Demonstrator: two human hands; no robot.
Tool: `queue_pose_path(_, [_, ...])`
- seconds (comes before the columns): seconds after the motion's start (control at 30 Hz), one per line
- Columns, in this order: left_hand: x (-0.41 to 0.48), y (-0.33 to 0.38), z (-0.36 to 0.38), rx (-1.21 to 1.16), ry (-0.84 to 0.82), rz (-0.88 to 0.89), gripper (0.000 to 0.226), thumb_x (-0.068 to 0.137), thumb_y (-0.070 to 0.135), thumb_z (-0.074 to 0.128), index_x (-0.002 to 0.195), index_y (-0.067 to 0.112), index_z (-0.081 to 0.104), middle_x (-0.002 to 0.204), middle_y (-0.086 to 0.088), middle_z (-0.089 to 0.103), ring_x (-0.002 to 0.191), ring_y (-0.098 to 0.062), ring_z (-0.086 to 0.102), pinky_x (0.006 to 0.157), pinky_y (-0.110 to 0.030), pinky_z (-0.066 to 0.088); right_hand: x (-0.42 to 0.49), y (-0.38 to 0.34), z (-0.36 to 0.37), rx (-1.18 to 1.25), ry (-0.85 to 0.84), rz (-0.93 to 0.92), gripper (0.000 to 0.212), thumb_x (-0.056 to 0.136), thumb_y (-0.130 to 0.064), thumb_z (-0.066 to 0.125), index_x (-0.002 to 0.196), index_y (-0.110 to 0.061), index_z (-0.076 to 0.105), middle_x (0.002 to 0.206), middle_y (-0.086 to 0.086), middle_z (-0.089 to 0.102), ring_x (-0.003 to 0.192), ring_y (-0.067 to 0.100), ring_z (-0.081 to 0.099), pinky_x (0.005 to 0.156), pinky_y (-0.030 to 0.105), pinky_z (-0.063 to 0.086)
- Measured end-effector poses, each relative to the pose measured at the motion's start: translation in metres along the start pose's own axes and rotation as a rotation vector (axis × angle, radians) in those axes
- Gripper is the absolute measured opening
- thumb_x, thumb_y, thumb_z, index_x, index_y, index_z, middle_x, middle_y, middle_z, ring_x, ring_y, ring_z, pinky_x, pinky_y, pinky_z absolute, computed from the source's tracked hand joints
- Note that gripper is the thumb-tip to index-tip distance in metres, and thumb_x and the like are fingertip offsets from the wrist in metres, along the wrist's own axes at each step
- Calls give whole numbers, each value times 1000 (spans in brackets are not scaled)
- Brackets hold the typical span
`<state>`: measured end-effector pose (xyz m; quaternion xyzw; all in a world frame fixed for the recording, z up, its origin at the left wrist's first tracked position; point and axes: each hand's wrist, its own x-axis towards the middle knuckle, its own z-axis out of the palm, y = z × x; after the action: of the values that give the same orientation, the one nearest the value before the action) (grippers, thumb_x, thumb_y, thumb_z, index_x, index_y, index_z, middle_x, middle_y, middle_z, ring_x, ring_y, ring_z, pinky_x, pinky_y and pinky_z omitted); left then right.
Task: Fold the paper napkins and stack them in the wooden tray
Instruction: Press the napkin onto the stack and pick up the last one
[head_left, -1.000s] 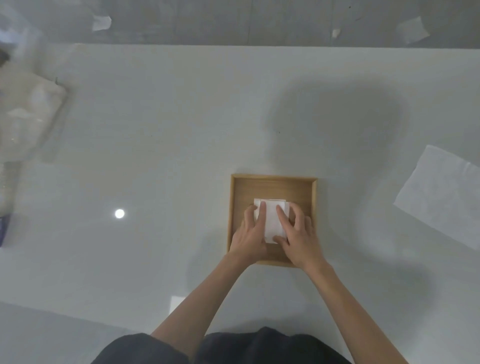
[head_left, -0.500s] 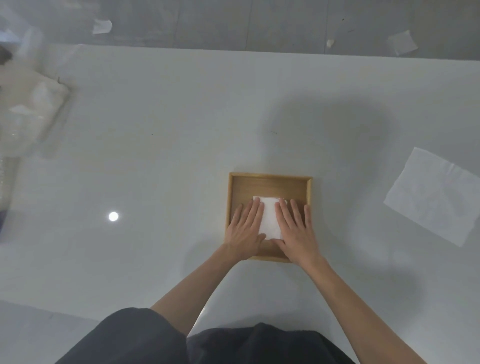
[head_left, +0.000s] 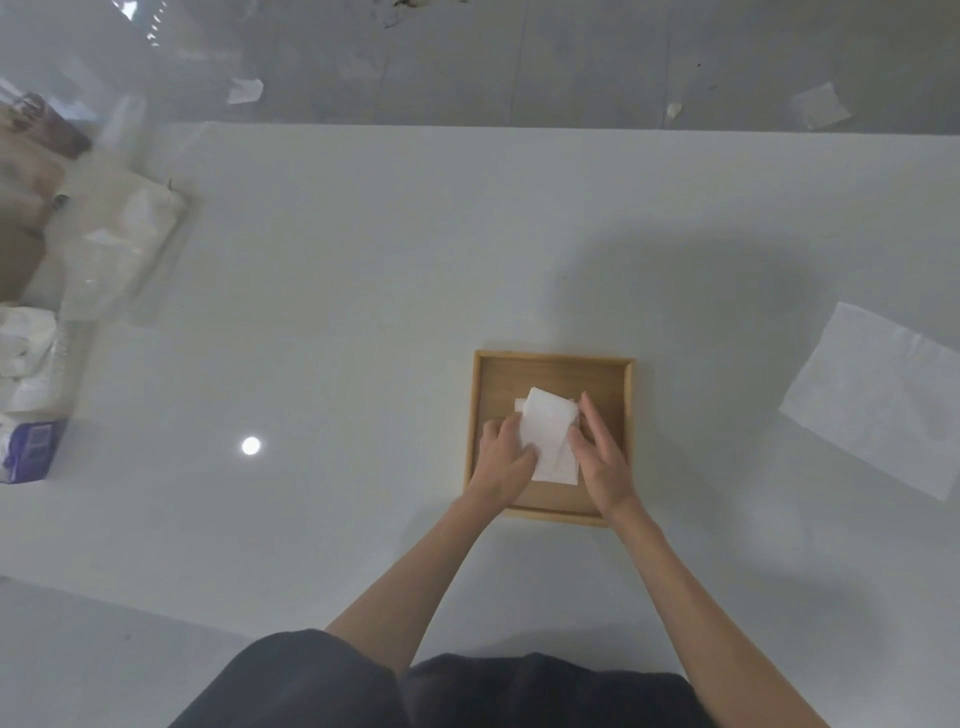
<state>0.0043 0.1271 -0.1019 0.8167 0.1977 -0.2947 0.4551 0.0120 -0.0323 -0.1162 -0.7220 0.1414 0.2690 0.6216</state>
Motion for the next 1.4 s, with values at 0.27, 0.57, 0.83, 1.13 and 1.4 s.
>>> queue_pose_path(0.27, [10,-15,10,110,199,-55,11,98,14,49,96,9,59,100,-5,62,93,-19,54,76,-26,41,-4,5,5,-92,247,86,48,102,-18,47,149,-10,44,150,8,48,134,19,49,109,27,36])
queue_pose_path(0.57, [14,-12,7,1,236,-95,7,90,17,53,88,13,58,93,-3,62,83,-20,59,67,-27,47,-4,9,7,-71,134,-80,33,101,-13,48,131,-16,61,109,-3,65,96,8,56,88,21,45])
queue_pose_path(0.83, [9,-3,6,1,197,-63,30,83,5,52,110,16,56,111,-2,57,96,-18,55,87,-30,50,-10,8,11,4,145,-78,31,102,-9,45,124,-20,64,97,-10,62,86,3,53,82,16,44])
queue_pose_path(1.13, [13,69,42,279,419,257,16,98,17,49,110,8,54,110,-9,55,102,-28,50,91,-40,46,-14,-2,-69,-278,550,-145,23,96,-23,63,115,-12,69,107,6,73,101,25,67,86,37,53])
queue_pose_path(1.4, [65,222,182,291,130,421,17,101,20,49,102,3,53,110,-17,57,103,-34,51,86,-43,42,-20,2,-298,-159,1116,234,24,94,-24,59,111,-12,71,111,13,73,106,36,65,86,40,48])
